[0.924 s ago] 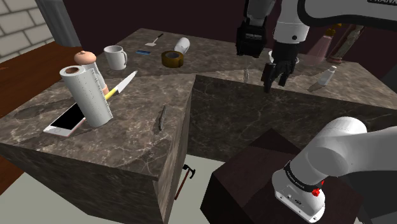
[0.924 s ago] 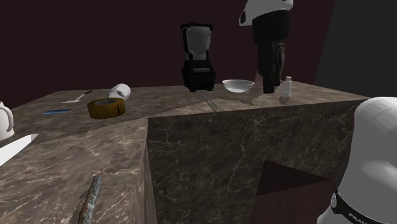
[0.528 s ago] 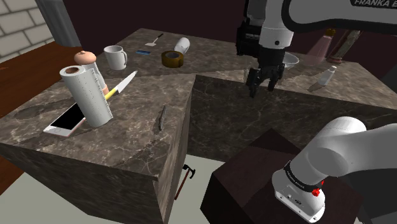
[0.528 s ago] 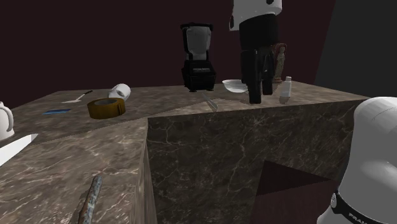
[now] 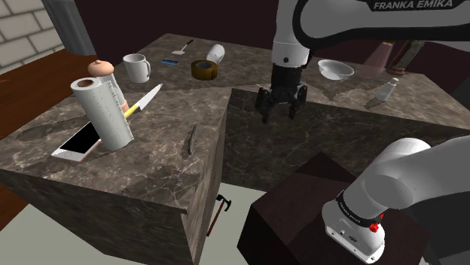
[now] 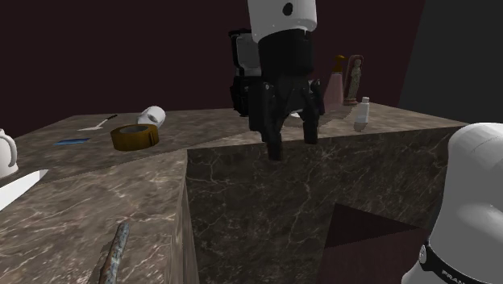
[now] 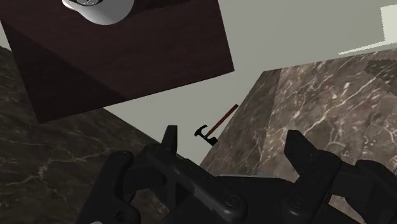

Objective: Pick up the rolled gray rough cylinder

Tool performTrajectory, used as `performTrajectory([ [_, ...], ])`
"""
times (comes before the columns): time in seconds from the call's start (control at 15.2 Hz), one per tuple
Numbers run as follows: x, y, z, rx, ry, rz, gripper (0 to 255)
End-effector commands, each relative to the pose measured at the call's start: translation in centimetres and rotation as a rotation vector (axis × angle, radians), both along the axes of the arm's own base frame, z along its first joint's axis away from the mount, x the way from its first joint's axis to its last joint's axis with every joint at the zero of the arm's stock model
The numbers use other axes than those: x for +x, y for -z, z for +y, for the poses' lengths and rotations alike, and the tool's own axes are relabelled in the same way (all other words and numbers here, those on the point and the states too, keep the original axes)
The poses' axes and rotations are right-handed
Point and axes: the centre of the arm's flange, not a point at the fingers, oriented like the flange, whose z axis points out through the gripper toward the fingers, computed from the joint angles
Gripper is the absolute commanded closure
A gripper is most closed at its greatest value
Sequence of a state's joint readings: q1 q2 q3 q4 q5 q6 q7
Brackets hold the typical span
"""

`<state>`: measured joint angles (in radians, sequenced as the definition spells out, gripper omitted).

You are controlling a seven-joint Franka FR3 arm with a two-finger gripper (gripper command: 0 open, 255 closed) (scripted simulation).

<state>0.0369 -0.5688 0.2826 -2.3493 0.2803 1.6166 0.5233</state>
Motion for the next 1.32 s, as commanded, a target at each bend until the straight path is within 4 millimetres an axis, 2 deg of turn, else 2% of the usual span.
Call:
performTrajectory([
  [0.0,1.2,0.8,2.3,0.004,0.043,0.005,0],
  [0.73,9.2,4.4,12.9,0.020,0.265,0.032,0],
  [1.25,16.1,7.0,19.2,0.032,0.420,0.051,0],
])
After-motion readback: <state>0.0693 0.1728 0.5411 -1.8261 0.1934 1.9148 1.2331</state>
